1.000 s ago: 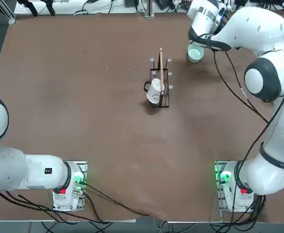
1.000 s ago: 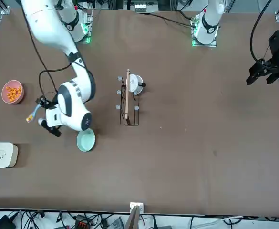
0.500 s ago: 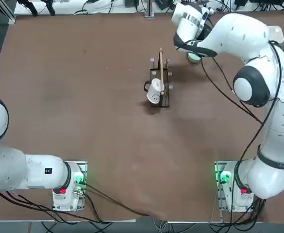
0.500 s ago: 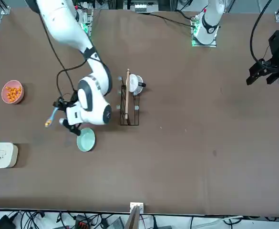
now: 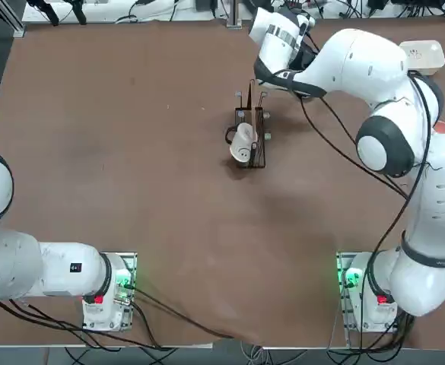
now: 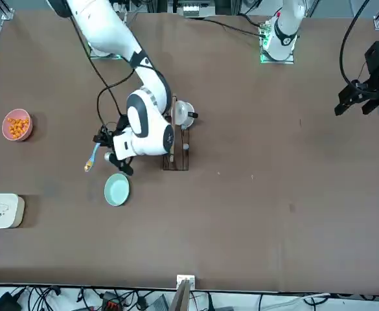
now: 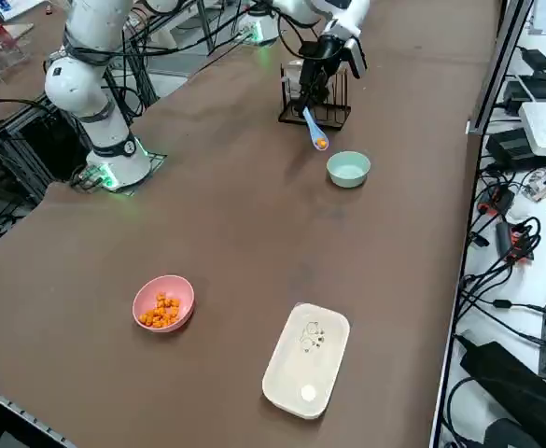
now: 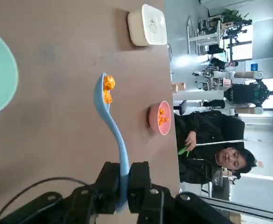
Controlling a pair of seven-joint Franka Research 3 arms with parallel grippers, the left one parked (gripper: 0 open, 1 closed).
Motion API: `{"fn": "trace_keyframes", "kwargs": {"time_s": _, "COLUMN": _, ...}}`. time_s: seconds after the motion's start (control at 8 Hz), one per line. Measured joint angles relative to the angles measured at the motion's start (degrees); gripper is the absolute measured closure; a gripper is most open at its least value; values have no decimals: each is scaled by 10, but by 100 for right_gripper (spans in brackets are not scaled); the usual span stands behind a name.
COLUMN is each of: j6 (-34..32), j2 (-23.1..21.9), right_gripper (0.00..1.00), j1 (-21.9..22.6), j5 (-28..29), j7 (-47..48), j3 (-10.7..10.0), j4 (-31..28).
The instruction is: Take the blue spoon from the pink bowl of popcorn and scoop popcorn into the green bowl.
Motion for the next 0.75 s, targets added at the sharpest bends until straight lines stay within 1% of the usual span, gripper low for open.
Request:
{"fn": "trace_keyframes", "kwargs": {"time_s": 0.5, "j6": 28, "j2": 60, "right_gripper": 87, "j1": 22, "j5": -13, "j7": 0, "j3": -2, "j4": 69}}
{"fn": "trace_keyframes", "kwargs": {"time_s": 0.75, "j6": 54, "j2": 68, "right_gripper": 87, "j1": 26, "j5": -11, "j7": 0, "j3": -2, "j4": 89}}
